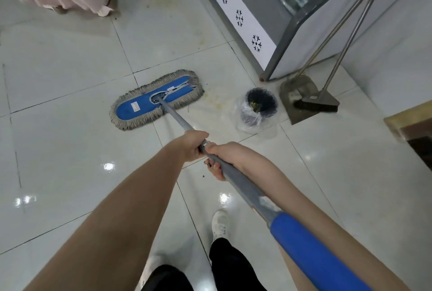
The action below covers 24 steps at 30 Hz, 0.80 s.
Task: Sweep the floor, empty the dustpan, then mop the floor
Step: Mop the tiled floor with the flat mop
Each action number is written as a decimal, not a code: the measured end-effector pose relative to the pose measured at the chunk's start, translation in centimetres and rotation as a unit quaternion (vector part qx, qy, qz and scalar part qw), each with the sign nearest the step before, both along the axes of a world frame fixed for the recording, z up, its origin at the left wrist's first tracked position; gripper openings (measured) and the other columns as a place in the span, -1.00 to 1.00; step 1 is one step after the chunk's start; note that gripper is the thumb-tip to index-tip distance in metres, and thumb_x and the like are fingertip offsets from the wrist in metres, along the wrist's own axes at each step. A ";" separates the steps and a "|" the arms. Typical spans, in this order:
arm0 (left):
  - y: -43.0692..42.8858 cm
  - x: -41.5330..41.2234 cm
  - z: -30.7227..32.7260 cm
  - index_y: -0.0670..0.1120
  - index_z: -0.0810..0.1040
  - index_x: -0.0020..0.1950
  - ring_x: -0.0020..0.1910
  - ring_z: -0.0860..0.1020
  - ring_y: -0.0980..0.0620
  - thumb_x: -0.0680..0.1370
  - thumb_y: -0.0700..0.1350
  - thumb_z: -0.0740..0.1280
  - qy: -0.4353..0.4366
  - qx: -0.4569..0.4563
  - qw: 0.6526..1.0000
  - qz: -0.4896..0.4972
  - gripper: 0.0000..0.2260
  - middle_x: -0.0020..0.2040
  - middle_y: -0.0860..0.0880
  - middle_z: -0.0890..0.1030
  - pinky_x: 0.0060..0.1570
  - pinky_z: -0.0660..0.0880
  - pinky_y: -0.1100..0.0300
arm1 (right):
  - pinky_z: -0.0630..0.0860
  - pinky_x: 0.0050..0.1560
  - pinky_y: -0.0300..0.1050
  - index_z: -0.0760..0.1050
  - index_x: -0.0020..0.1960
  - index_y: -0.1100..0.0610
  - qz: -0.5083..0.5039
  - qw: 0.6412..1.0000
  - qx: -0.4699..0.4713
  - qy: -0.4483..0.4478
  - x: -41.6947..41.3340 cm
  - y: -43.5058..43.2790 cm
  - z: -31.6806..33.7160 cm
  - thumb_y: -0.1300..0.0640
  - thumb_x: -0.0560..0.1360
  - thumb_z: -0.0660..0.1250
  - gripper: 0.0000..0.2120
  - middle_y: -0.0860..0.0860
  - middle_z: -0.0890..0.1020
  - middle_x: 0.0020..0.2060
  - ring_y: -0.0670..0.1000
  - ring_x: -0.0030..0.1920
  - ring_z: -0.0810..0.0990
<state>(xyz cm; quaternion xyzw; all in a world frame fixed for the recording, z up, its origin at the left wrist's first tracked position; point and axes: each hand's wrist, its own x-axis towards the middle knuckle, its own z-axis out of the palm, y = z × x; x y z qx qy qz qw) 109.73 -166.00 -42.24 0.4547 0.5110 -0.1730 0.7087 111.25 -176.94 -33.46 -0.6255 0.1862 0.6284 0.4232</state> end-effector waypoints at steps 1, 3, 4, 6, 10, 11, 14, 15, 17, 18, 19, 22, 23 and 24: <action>-0.7 0.0 -0.1 -0.23 0.31 0.17 -0.31 0.50 0.03 0.62 -0.24 0.16 -0.001 -0.001 1.000 -0.001 -0.85 -0.22 -0.14 0.45 -0.60 0.48 0.32 | 0.26 -0.69 -0.45 0.30 -0.21 0.19 0.002 1.000 0.000 -0.001 0.1 -0.7 0.0 0.07 0.61 0.19 -0.72 0.07 0.36 -0.41 -0.13 -0.78 0.29; -2.4 0.0 0.1 -0.23 0.30 0.17 -0.38 0.51 0.02 0.62 -0.24 0.16 -0.001 -0.003 1.000 -0.006 -0.86 -0.26 -0.15 0.44 -0.61 0.47 0.32 | 0.26 -0.70 -0.45 0.30 -0.21 0.20 0.007 1.000 -0.004 -0.001 0.1 -2.6 0.2 0.06 0.61 0.20 -0.71 0.07 0.36 -0.42 -0.14 -0.78 0.29; -3.3 0.0 0.3 -0.22 0.30 0.16 -0.44 0.53 0.03 0.62 -0.24 0.16 -0.003 -0.007 1.000 -0.009 -0.86 -0.27 -0.14 0.44 -0.61 0.46 0.32 | 0.26 -0.70 -0.45 0.30 -0.21 0.19 0.007 1.000 -0.006 0.000 0.0 -3.4 0.3 0.06 0.61 0.20 -0.71 0.07 0.37 -0.43 -0.13 -0.78 0.29; -5.0 -0.2 0.4 -0.22 0.29 0.15 -0.48 0.54 0.07 0.63 -0.23 0.15 -0.007 -0.010 1.000 -0.018 -0.87 -0.27 -0.13 0.44 -0.62 0.46 0.33 | 0.26 -0.70 -0.45 0.30 -0.22 0.17 0.011 1.000 -0.011 -0.002 -0.2 -5.1 0.6 0.05 0.62 0.19 -0.71 0.07 0.37 -0.42 -0.14 -0.78 0.28; -8.4 -1.1 1.0 -0.22 0.33 0.13 -0.30 0.50 0.06 0.62 -0.21 0.18 0.003 -0.012 0.999 -0.036 -0.87 -0.20 -0.11 0.47 -0.59 0.51 0.31 | 0.25 -0.71 -0.44 0.32 -0.22 0.18 0.008 1.000 -0.012 -0.006 -1.2 -8.6 1.4 0.04 0.61 0.19 -0.70 0.08 0.37 -0.41 -0.13 -0.78 0.27; -9.3 -1.6 1.2 -0.22 0.34 0.13 -0.29 0.51 0.06 0.62 -0.20 0.19 0.009 -0.012 0.999 -0.041 -0.87 -0.19 -0.11 0.48 -0.58 0.52 0.30 | 0.26 -0.70 -0.44 0.32 -0.22 0.19 0.005 1.000 -0.016 -0.008 -1.7 -9.4 1.5 0.04 0.61 0.20 -0.70 0.08 0.38 -0.41 -0.13 -0.78 0.28; -13.0 -3.7 1.6 -0.21 0.33 0.14 -0.31 0.51 0.07 0.63 -0.20 0.17 0.014 -0.009 0.998 -0.052 -0.87 -0.20 -0.11 0.49 -0.63 0.48 0.31 | 0.28 -0.69 -0.43 0.33 -0.21 0.20 -0.003 0.999 -0.031 -0.018 -4.2 -12.8 1.3 0.05 0.60 0.22 -0.71 0.09 0.39 -0.42 -0.12 -0.77 0.29; -14.4 -4.4 1.8 -0.21 0.32 0.15 -0.33 0.50 0.07 0.63 -0.20 0.16 0.013 -0.011 0.998 -0.058 -0.87 -0.23 -0.11 0.49 -0.65 0.46 0.33 | 0.28 -0.68 -0.43 0.33 -0.21 0.21 -0.009 0.999 -0.034 -0.019 -5.1 -14.1 1.2 0.05 0.60 0.23 -0.71 0.09 0.40 -0.43 -0.12 -0.77 0.30; -17.0 -5.8 2.0 -0.20 0.31 0.17 -0.35 0.49 0.08 0.64 -0.19 0.15 0.016 -0.005 0.998 -0.068 -0.86 -0.26 -0.11 0.48 -0.67 0.42 0.35 | 0.28 -0.68 -0.43 0.33 -0.22 0.21 -0.024 0.999 -0.038 -0.019 -6.8 -16.5 1.2 0.06 0.59 0.25 -0.71 0.07 0.40 -0.45 -0.12 -0.76 0.31; -18.0 -6.3 2.1 -0.20 0.30 0.17 -0.36 0.49 0.08 0.64 -0.19 0.15 0.022 0.000 0.997 -0.069 -0.86 -0.26 -0.11 0.47 -0.68 0.42 0.35 | 0.28 -0.67 -0.43 0.34 -0.22 0.21 -0.032 0.999 -0.039 -0.019 -7.4 -17.5 1.3 0.06 0.59 0.25 -0.71 0.07 0.39 -0.45 -0.11 -0.76 0.32; -19.0 -6.6 2.3 -0.20 0.30 0.17 -0.36 0.48 0.08 0.64 -0.19 0.15 0.026 0.002 0.997 -0.070 -0.86 -0.26 -0.11 0.47 -0.68 0.42 0.36 | 0.29 -0.67 -0.43 0.33 -0.22 0.21 -0.036 0.998 -0.040 -0.019 -7.9 -18.5 1.5 0.06 0.59 0.24 -0.71 0.07 0.39 -0.44 -0.11 -0.76 0.32; -21.3 -6.7 3.3 -0.21 0.33 0.11 -0.37 0.48 0.08 0.64 -0.18 0.15 0.025 -0.013 0.997 -0.076 -0.89 -0.28 -0.11 0.48 -0.68 0.42 0.35 | 0.29 -0.67 -0.44 0.32 -0.21 0.20 -0.029 0.999 -0.038 -0.026 -8.1 -20.8 2.4 0.06 0.60 0.21 -0.72 0.09 0.38 -0.43 -0.11 -0.77 0.30; -22.2 -6.6 3.7 -0.22 0.34 0.06 -0.36 0.48 0.08 0.65 -0.17 0.14 0.026 -0.020 0.997 -0.076 -0.89 -0.28 -0.10 0.47 -0.68 0.42 0.35 | 0.29 -0.67 -0.44 0.31 -0.22 0.20 -0.025 0.999 -0.035 -0.029 -7.9 -21.7 2.8 0.07 0.61 0.20 -0.71 0.09 0.38 -0.43 -0.11 -0.77 0.29; -23.1 -6.5 3.9 -0.22 0.36 -0.01 -0.35 0.47 0.09 0.65 -0.17 0.14 0.028 -0.026 0.996 -0.076 -0.87 -0.28 -0.09 0.47 -0.67 0.43 0.34 | 0.28 -0.67 -0.44 0.31 -0.22 0.19 -0.021 0.999 -0.033 -0.031 -7.7 -22.6 3.0 0.07 0.61 0.20 -0.71 0.09 0.37 -0.42 -0.11 -0.77 0.29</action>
